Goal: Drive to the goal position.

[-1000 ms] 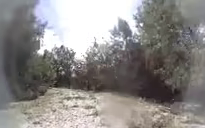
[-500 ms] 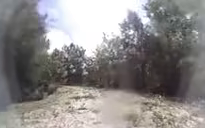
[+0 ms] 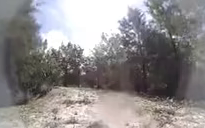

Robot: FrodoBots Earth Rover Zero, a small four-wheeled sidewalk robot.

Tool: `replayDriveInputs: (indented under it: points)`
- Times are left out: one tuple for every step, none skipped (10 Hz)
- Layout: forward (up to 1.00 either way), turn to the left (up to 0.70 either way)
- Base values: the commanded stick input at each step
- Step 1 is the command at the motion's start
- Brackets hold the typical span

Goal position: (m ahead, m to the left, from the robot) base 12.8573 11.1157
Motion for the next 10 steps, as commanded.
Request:
replayDriveInputs:
  points:
    - [0.70, 0.35]
    - [0.70, 0.35]
    - [0.70, 0.35]
    - [0.70, 0.35]
    - [0.70, 0.35]
    - [0.70, 0.16]
    - [0.70, 0.00]
    - [0.70, 0.00]
    - [0.70, 0.00]
    - [0.70, 0.00]
